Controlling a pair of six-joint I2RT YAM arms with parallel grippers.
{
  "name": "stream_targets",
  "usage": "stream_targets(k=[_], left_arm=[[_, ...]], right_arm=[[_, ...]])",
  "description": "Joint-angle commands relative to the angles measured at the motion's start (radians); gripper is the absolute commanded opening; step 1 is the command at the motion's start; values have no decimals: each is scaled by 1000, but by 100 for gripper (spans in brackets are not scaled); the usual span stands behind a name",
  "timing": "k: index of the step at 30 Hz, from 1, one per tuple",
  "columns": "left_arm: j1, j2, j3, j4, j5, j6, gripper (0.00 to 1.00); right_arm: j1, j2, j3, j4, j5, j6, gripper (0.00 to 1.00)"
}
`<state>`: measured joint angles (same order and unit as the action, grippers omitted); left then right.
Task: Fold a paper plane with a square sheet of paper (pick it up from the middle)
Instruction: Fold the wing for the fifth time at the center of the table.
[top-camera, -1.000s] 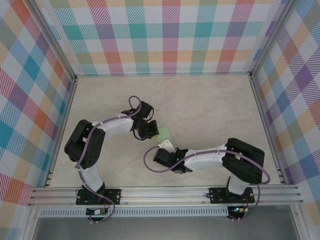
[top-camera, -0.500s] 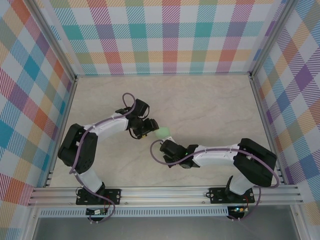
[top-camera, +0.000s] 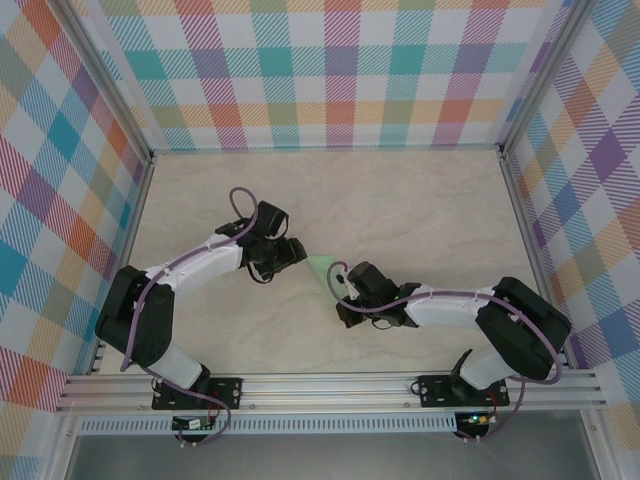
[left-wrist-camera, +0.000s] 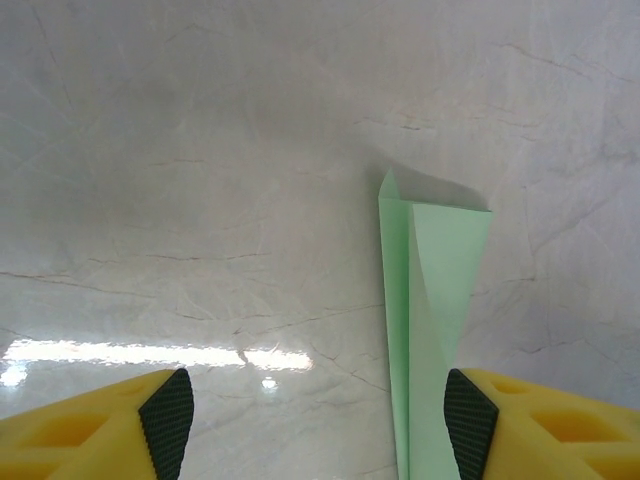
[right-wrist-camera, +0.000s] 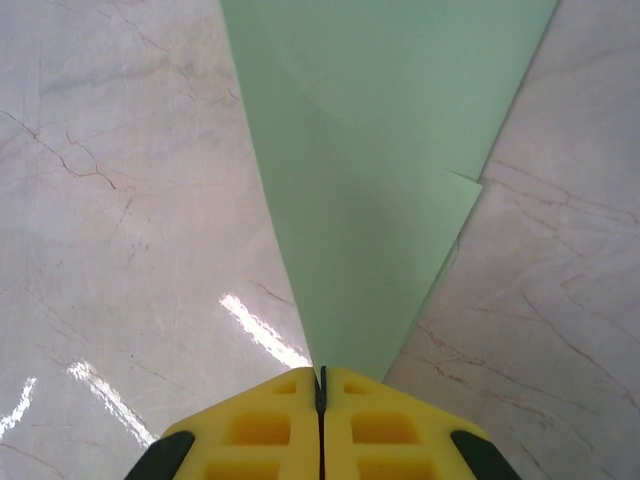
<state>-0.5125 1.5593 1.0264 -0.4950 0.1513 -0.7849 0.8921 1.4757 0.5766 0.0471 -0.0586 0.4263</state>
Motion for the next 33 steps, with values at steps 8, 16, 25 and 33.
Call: stream_targets(k=[8,16,25,33], left_arm=[[9,-7,-38,68,61,-18,69],[8,-24,-96,143,109,-45,57],[0,-20,-122,179,142,-64,56],[-12,-35,-148,208,152,-64,53]], right_arm=[[-75,6,-48,144,-192,78,7],[-127,33,-93,209,-262,133,7],[-147,63,-99,218,-292,176,9],[-197,63,-120,248,-371,236,10]])
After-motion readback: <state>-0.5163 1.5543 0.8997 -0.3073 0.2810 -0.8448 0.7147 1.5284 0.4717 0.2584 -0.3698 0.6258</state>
